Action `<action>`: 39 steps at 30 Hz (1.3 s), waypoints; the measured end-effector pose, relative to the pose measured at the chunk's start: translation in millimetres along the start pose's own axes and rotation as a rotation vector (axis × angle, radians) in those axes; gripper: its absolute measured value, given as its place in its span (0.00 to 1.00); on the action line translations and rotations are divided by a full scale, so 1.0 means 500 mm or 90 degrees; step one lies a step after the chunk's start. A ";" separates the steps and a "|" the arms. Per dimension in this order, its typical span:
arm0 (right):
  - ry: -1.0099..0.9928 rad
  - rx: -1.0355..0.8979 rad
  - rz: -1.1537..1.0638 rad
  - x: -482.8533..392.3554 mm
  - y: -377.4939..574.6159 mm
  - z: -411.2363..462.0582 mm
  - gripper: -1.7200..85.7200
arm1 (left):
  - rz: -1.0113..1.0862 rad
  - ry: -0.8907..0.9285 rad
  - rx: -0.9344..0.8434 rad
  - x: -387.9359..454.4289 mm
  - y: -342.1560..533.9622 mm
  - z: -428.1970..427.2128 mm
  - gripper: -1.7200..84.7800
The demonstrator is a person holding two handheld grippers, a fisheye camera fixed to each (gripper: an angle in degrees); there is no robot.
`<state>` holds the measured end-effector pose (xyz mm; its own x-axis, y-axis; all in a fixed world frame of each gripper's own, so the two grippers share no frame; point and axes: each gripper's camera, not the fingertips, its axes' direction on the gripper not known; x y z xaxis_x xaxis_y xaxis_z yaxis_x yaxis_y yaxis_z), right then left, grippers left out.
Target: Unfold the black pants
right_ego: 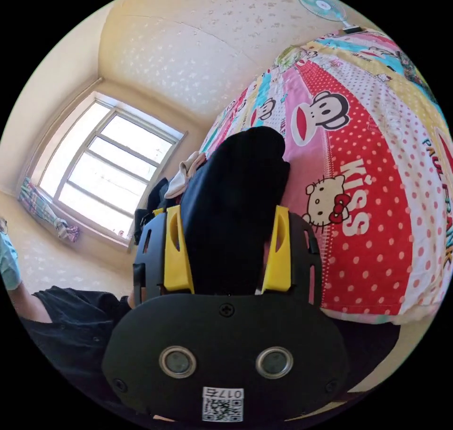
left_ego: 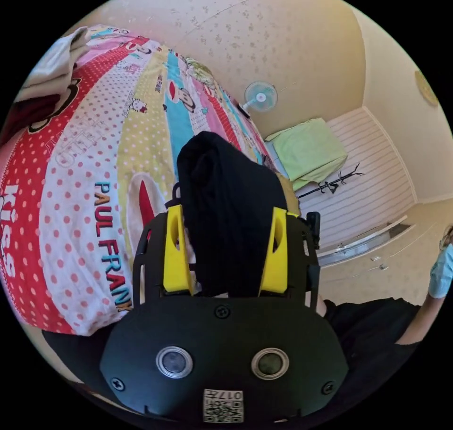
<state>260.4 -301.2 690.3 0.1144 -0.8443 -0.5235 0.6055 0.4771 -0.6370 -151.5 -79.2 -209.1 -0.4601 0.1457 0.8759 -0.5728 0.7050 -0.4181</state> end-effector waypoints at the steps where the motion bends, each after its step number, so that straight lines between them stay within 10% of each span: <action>1: 0.001 -0.018 0.008 0.010 0.000 0.015 0.33 | -0.022 -0.002 -0.034 -0.024 0.005 0.033 0.32; 25: -0.297 -0.018 -0.070 -0.059 0.206 -0.311 0.16 | -0.045 0.120 -0.002 0.096 0.346 -0.186 0.15; 33: -0.094 0.115 -0.208 -0.042 -0.001 -0.668 0.17 | 0.137 0.225 -0.009 0.324 0.118 0.025 0.15; 39: 0.273 0.172 0.001 0.104 -0.086 -0.824 0.17 | 0.212 0.104 -0.153 0.449 0.049 0.379 0.15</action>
<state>-84.2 -264.8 457.4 -0.1839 -0.6402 -0.7458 0.7946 0.3499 -0.4962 -397.4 -161.0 -68.5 -0.4681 0.4866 0.7376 -0.2292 0.7393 -0.6332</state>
